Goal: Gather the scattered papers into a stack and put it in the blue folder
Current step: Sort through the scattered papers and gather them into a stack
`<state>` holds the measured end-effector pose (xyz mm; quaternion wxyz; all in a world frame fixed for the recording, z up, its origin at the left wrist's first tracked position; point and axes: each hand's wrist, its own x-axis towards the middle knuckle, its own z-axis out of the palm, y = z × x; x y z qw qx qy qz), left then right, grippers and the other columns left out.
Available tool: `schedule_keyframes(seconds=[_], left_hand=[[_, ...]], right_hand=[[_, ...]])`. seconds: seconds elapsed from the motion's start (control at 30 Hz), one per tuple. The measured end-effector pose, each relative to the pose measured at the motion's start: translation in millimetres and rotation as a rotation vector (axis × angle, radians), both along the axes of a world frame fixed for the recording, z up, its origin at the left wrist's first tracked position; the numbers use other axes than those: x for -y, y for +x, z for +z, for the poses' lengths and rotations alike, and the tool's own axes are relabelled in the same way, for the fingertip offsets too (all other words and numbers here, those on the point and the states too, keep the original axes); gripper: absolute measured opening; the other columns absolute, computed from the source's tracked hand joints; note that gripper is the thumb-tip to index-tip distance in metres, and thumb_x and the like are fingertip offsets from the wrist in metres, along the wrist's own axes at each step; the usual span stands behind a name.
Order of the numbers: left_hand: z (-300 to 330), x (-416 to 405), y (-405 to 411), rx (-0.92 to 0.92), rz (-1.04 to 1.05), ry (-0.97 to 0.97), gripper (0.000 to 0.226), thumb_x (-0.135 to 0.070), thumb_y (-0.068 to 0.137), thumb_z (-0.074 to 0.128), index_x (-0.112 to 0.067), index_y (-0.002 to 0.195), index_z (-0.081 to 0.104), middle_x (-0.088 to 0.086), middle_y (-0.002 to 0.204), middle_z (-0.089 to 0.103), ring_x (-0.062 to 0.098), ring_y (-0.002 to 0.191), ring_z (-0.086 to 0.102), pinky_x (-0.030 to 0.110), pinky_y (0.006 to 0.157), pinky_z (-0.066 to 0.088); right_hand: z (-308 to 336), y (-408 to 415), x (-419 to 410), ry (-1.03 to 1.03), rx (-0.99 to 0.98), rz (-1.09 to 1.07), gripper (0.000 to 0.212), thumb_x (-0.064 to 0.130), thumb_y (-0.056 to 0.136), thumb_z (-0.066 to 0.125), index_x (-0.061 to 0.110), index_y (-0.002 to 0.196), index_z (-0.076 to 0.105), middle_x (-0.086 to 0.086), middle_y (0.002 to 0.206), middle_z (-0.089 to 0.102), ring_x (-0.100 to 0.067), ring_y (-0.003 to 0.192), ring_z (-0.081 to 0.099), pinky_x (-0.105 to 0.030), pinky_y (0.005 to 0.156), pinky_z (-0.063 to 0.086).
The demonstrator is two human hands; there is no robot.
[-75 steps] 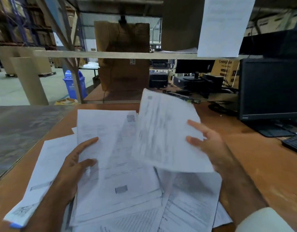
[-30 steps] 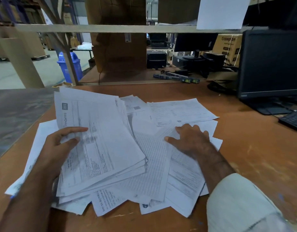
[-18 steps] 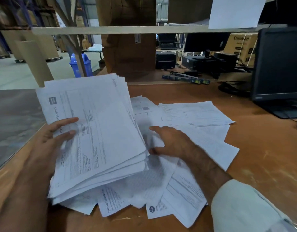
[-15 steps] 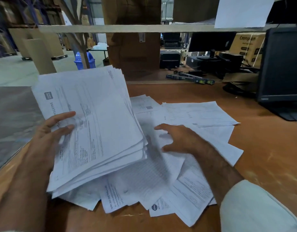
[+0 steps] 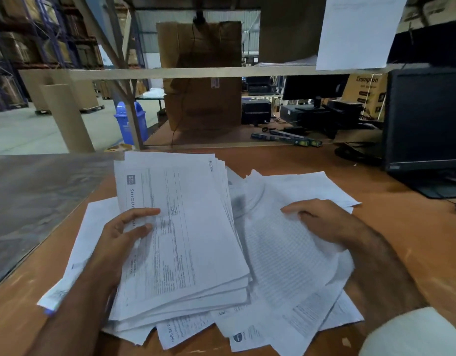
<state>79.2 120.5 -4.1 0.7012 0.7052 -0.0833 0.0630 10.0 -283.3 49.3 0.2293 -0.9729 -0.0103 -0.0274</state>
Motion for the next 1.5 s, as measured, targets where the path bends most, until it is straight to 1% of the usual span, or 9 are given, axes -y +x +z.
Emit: schedule_keyframes(seconds=[0.17, 0.3, 0.37, 0.53, 0.77, 0.9, 1.17, 1.27, 1.5], left_hand=[[-14.3, 6.6, 6.8, -0.047, -0.081, 0.094, 0.032, 0.006, 0.094, 0.063, -0.019, 0.101, 0.082, -0.004, 0.129, 0.07, 0.028, 0.116, 0.068, 0.054, 0.097, 0.056], [-10.3, 18.2, 3.8, -0.025, -0.087, 0.114, 0.035, 0.005, 0.094, 0.064, -0.025, 0.1, 0.082, -0.009, 0.126, 0.071, 0.018, 0.108, 0.071, 0.042, 0.088, 0.062], [-9.1, 22.9, 1.8, -0.001, -0.106, 0.101, 0.037, 0.006, 0.094, 0.064, -0.025, 0.103, 0.081, -0.014, 0.124, 0.071, 0.013, 0.109, 0.071, 0.034, 0.085, 0.062], [-9.1, 29.5, -1.5, 0.01, -0.138, 0.047, 0.042, 0.007, 0.094, 0.063, -0.027, 0.116, 0.077, -0.025, 0.122, 0.07, 0.01, 0.113, 0.069, 0.027, 0.082, 0.062], [-6.1, 29.3, -1.5, 0.109, -0.074, 0.162, 0.046, -0.009, 0.097, 0.065, -0.044, 0.128, 0.064, -0.038, 0.132, 0.054, -0.01, 0.12, 0.056, 0.013, 0.089, 0.053], [-4.2, 29.9, -0.4, 0.123, -0.025, 0.273, 0.042, -0.031, 0.099, 0.062, -0.052, 0.135, 0.055, -0.043, 0.133, 0.042, -0.018, 0.119, 0.046, 0.018, 0.099, 0.037], [0.8, 31.9, -4.8, 0.105, -0.02, 0.317, 0.052, -0.061, 0.093, 0.052, -0.052, 0.144, 0.046, -0.025, 0.155, 0.038, 0.003, 0.14, 0.038, 0.029, 0.11, 0.032], [2.4, 31.3, -7.3, 0.114, -0.031, 0.329, 0.066, -0.076, 0.082, 0.054, -0.055, 0.144, 0.045, -0.027, 0.154, 0.038, 0.002, 0.14, 0.037, 0.03, 0.111, 0.031], [0.2, 30.7, -8.4, 0.127, -0.099, 0.306, 0.061, -0.005, 0.092, 0.072, -0.046, 0.136, 0.06, -0.038, 0.136, 0.054, -0.012, 0.128, 0.048, 0.018, 0.106, 0.039]], right_hand=[[19.4, -19.7, 14.9, 0.845, 0.429, -0.09, 0.034, 0.017, 0.103, 0.057, 0.028, 0.134, 0.065, 0.013, 0.136, 0.064, -0.004, 0.124, 0.061, -0.032, 0.104, 0.05], [14.0, -10.2, -2.0, 1.235, 0.425, -0.049, 0.05, 0.009, 0.087, 0.072, 0.024, 0.134, 0.065, 0.005, 0.134, 0.067, -0.019, 0.116, 0.069, -0.037, 0.091, 0.059], [5.2, -4.9, -13.6, 1.164, 0.269, -0.051, 0.057, 0.009, 0.084, 0.076, 0.027, 0.136, 0.064, 0.006, 0.136, 0.065, -0.016, 0.115, 0.069, -0.036, 0.093, 0.059], [-27.0, 3.3, -28.1, 0.268, -0.069, -0.142, 0.075, 0.03, 0.085, 0.081, 0.037, 0.151, 0.045, 0.016, 0.155, 0.041, -0.006, 0.14, 0.041, -0.025, 0.11, 0.035], [-4.8, -1.9, -29.8, 0.716, 0.01, 0.035, 0.068, 0.028, 0.084, 0.081, 0.05, 0.141, 0.052, 0.029, 0.146, 0.049, -0.002, 0.134, 0.048, -0.038, 0.113, 0.043], [-19.7, 3.6, -36.5, 0.209, -0.074, -0.019, 0.077, 0.029, 0.084, 0.081, 0.041, 0.151, 0.043, 0.019, 0.155, 0.042, -0.003, 0.137, 0.041, -0.025, 0.109, 0.036], [-15.3, 2.6, -46.8, 0.193, -0.047, -0.071, 0.081, 0.027, 0.084, 0.081, 0.033, 0.154, 0.041, 0.015, 0.154, 0.043, -0.01, 0.138, 0.043, -0.023, 0.1, 0.037], [-23.1, 2.5, -66.4, 0.194, -0.017, 0.054, 0.081, 0.029, 0.083, 0.082, 0.035, 0.153, 0.041, 0.023, 0.146, 0.042, 0.002, 0.127, 0.04, -0.002, 0.094, 0.029], [-43.2, 9.8, -100.3, 0.135, 0.074, 0.201, 0.081, 0.035, 0.085, 0.079, 0.036, 0.155, 0.037, 0.018, 0.149, 0.044, 0.009, 0.124, 0.036, 0.01, 0.085, 0.02]])
